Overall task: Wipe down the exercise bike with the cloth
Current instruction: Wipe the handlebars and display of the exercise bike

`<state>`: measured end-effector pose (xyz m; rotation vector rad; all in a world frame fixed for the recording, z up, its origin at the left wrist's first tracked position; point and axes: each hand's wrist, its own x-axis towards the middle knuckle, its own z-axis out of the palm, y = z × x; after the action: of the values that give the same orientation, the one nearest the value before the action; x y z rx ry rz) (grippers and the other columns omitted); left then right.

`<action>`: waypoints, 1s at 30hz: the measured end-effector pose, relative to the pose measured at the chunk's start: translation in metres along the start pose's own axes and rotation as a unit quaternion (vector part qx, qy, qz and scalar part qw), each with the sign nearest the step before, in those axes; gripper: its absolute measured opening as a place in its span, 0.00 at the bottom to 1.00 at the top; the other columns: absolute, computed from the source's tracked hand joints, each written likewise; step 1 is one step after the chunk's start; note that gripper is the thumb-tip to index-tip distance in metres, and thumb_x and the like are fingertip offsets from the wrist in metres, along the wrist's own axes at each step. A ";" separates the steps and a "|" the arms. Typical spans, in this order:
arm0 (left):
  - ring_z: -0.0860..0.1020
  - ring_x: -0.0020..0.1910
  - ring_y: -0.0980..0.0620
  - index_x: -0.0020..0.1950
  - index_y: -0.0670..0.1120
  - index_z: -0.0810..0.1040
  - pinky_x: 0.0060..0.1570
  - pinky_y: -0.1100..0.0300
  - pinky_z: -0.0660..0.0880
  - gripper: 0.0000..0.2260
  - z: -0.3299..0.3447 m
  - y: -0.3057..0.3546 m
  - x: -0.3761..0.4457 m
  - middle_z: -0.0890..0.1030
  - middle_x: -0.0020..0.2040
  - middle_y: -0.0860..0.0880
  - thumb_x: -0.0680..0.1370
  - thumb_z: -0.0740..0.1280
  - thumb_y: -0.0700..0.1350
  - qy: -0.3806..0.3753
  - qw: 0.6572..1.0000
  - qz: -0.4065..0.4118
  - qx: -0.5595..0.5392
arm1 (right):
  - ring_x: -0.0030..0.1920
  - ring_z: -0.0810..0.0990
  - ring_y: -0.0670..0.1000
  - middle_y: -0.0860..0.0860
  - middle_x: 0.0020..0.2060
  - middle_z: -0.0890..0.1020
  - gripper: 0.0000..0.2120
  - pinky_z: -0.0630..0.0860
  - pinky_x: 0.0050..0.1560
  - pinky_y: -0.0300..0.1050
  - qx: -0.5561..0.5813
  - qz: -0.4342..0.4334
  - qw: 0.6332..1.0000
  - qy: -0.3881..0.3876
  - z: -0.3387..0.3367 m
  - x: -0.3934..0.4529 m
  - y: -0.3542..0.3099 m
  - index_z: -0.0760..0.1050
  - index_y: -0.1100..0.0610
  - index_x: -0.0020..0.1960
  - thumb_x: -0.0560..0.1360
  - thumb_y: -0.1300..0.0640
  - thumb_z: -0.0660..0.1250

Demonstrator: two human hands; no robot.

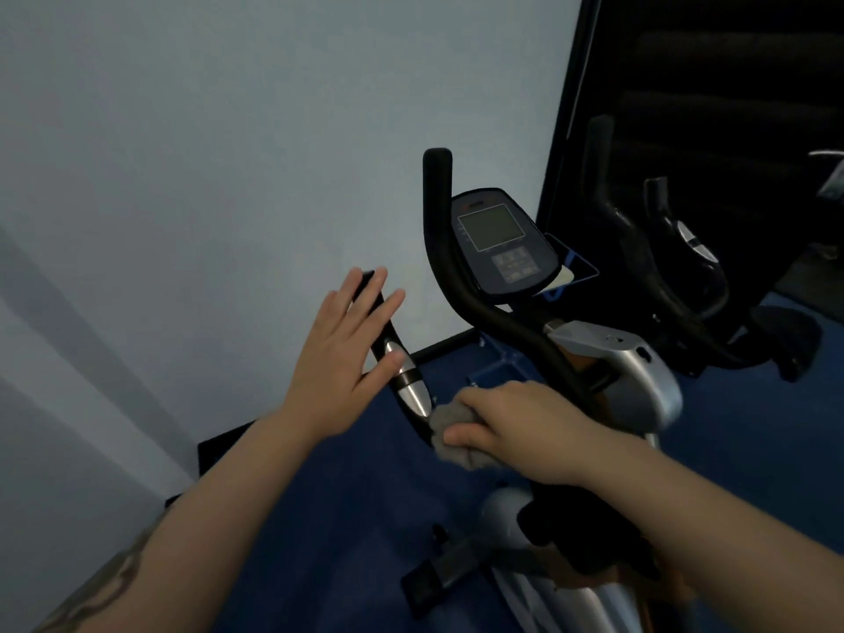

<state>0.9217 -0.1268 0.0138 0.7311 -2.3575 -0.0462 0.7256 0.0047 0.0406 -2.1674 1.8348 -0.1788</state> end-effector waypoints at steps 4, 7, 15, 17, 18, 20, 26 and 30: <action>0.48 0.80 0.52 0.79 0.49 0.58 0.77 0.55 0.47 0.35 -0.012 -0.016 0.015 0.53 0.81 0.53 0.77 0.63 0.62 -0.030 0.999 0.034 -0.026 | 0.43 0.76 0.47 0.46 0.42 0.78 0.18 0.67 0.42 0.43 0.122 0.145 0.977 0.101 0.018 0.003 -0.030 0.70 0.51 0.48 0.80 0.37 0.54; 0.55 0.77 0.60 0.79 0.54 0.56 0.75 0.66 0.51 0.36 -0.021 -0.024 0.025 0.58 0.78 0.60 0.76 0.68 0.61 -0.062 0.987 -0.012 -0.145 | 0.42 0.75 0.45 0.44 0.44 0.76 0.15 0.63 0.39 0.40 0.069 0.191 0.968 0.148 0.034 -0.003 -0.057 0.65 0.48 0.50 0.80 0.37 0.50; 0.70 0.69 0.63 0.71 0.51 0.73 0.68 0.71 0.64 0.17 -0.029 -0.038 0.036 0.74 0.68 0.61 0.84 0.58 0.40 -0.036 0.954 -0.034 -0.295 | 0.46 0.76 0.45 0.45 0.49 0.77 0.14 0.69 0.42 0.44 0.232 0.188 0.923 0.242 0.023 0.064 -0.076 0.68 0.51 0.58 0.82 0.42 0.54; 0.70 0.69 0.63 0.69 0.53 0.74 0.67 0.71 0.64 0.17 -0.030 -0.043 0.037 0.75 0.68 0.62 0.83 0.59 0.39 -0.055 0.950 -0.026 -0.305 | 0.51 0.75 0.40 0.41 0.53 0.76 0.13 0.71 0.48 0.37 0.289 0.155 0.910 0.255 0.037 0.056 -0.076 0.67 0.44 0.63 0.81 0.42 0.55; 0.71 0.68 0.64 0.69 0.54 0.74 0.66 0.71 0.65 0.17 -0.033 -0.046 0.039 0.75 0.67 0.63 0.83 0.59 0.40 -0.063 0.948 -0.023 -0.311 | 0.52 0.74 0.38 0.40 0.54 0.75 0.13 0.71 0.49 0.35 0.308 0.143 0.904 0.259 0.040 0.056 -0.075 0.66 0.42 0.64 0.81 0.42 0.56; 0.74 0.65 0.63 0.67 0.55 0.76 0.64 0.70 0.68 0.16 -0.038 -0.052 0.047 0.78 0.64 0.63 0.82 0.61 0.41 -0.084 0.940 -0.034 -0.330 | 0.50 0.76 0.39 0.41 0.52 0.77 0.13 0.72 0.46 0.36 0.331 0.137 0.897 0.259 0.032 0.072 -0.070 0.66 0.43 0.64 0.81 0.42 0.57; 0.79 0.56 0.60 0.60 0.48 0.82 0.57 0.68 0.73 0.12 -0.045 -0.055 0.060 0.83 0.55 0.55 0.82 0.61 0.39 -0.088 0.925 -0.080 -0.362 | 0.50 0.80 0.43 0.44 0.50 0.81 0.13 0.77 0.52 0.44 0.403 0.113 0.860 0.292 0.021 0.101 -0.066 0.67 0.44 0.65 0.82 0.45 0.58; 0.80 0.55 0.60 0.57 0.50 0.82 0.55 0.68 0.73 0.12 -0.042 -0.053 0.060 0.84 0.54 0.56 0.82 0.62 0.39 -0.071 0.914 -0.103 -0.385 | 0.48 0.80 0.42 0.42 0.47 0.81 0.09 0.77 0.51 0.46 0.366 0.105 0.881 0.279 0.012 0.104 -0.060 0.68 0.43 0.60 0.81 0.43 0.59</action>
<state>0.9355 -0.1957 0.0704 0.5715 -2.1098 -1.0843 0.8041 -0.0871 0.0379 -1.4436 1.8100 -1.3269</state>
